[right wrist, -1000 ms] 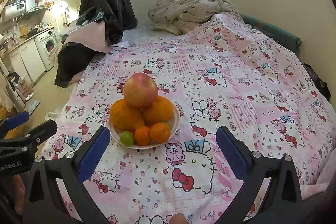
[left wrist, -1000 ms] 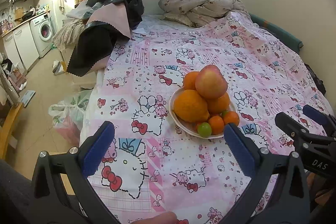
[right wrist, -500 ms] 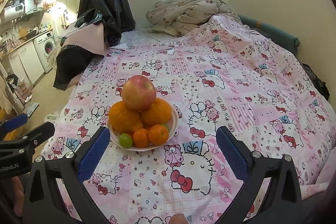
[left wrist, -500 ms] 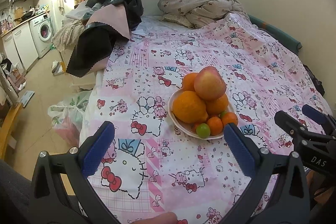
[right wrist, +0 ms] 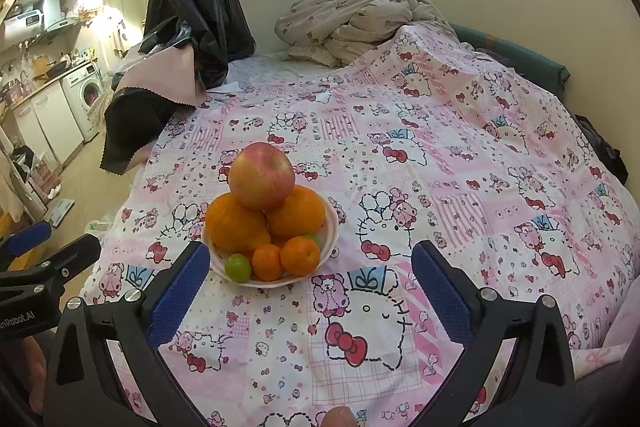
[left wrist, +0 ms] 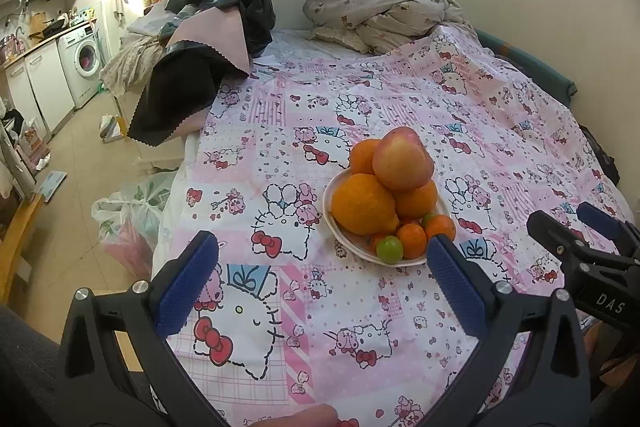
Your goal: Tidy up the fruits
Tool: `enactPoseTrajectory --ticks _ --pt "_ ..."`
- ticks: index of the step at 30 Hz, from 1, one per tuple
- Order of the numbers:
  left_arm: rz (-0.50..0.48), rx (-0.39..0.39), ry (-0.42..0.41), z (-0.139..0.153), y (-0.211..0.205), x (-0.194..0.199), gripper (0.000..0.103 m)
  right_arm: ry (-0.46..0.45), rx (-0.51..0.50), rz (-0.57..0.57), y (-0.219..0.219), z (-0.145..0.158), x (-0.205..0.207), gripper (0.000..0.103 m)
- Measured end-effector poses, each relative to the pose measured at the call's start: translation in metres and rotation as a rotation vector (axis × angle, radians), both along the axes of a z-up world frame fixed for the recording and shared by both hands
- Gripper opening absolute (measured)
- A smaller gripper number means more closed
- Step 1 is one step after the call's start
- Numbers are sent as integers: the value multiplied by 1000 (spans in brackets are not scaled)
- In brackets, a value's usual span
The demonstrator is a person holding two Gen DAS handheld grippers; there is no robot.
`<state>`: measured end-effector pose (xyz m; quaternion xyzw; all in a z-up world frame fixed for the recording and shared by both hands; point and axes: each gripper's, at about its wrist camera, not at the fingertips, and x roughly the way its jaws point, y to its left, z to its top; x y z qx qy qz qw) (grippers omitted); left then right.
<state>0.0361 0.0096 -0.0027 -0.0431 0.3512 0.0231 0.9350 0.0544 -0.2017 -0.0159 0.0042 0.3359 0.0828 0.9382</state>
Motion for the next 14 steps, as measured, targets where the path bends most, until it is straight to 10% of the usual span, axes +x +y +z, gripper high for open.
enactPoseTrajectory --ticks 14 --pt "-7 -17 -9 -1 -2 1 103 -6 2 2 -1 2 -1 103"
